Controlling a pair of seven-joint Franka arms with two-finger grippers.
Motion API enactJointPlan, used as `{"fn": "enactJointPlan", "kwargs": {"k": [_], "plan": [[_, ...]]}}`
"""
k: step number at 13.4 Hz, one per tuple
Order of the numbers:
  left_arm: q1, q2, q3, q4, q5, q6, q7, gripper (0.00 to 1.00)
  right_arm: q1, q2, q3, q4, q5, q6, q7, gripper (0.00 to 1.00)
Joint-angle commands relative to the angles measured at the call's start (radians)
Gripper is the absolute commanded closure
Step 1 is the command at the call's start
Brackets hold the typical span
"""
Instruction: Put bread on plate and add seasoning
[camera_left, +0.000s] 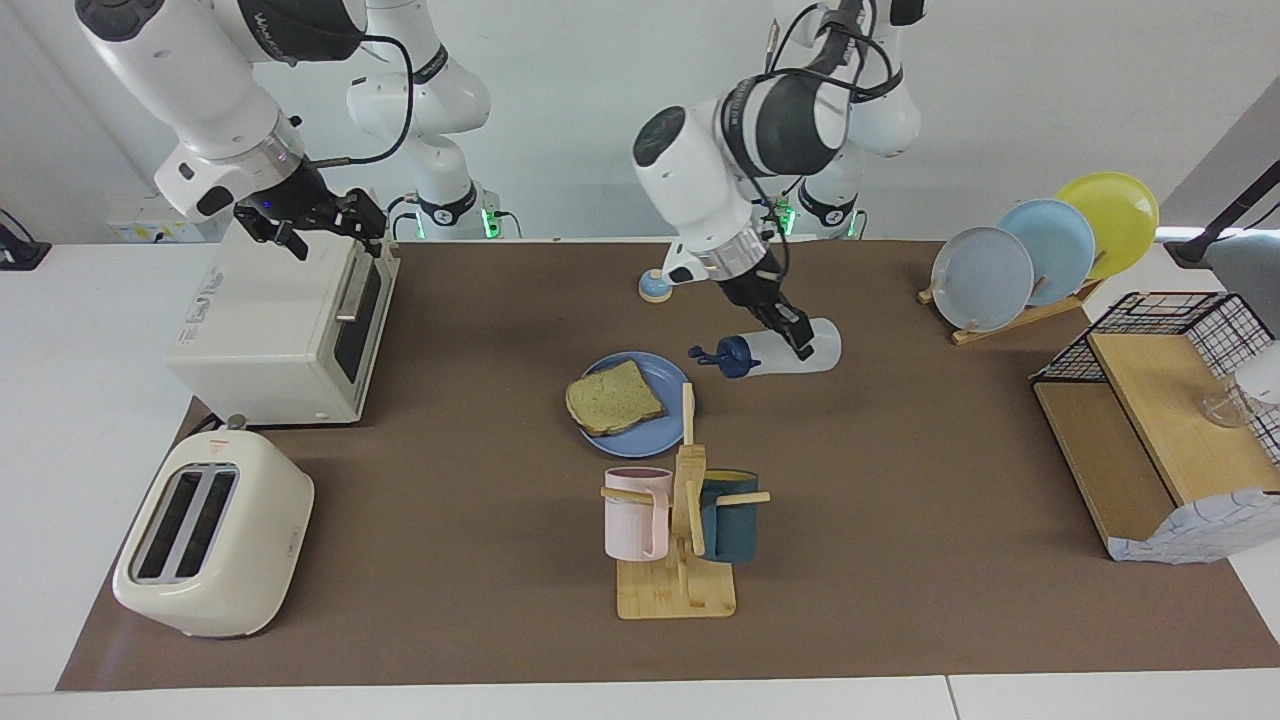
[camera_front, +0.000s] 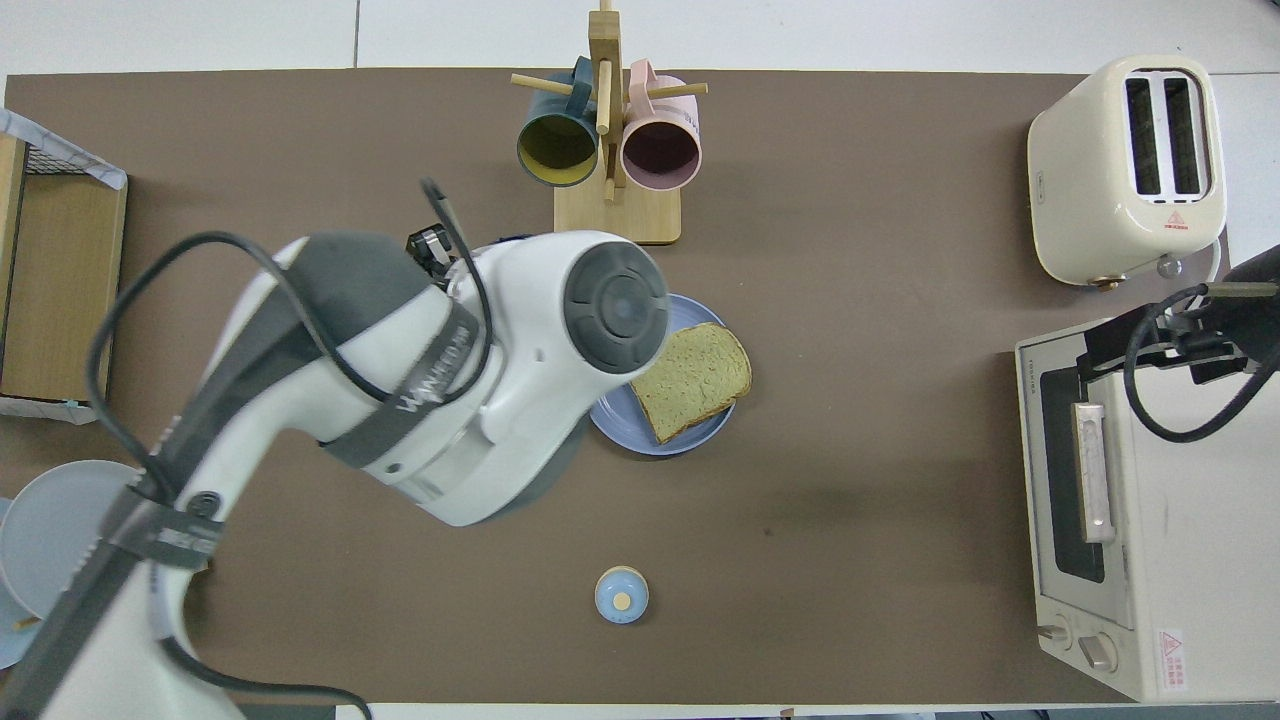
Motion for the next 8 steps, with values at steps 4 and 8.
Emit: {"fn": "enactJointPlan", "kwargs": {"k": [4,8], "plan": [[0.168,-0.086,-0.017,-0.210,-0.224,0.440,-0.230,1.00,-0.013,-0.018,0.005,-0.019,0.016,-0.005,-0.020,0.00],[0.251,-0.118,-0.017,-0.417,-0.263,0.888,-0.437,1.00,-0.015,-0.011,-0.004,-0.013,-0.007,0.058,-0.025,0.00]]}}
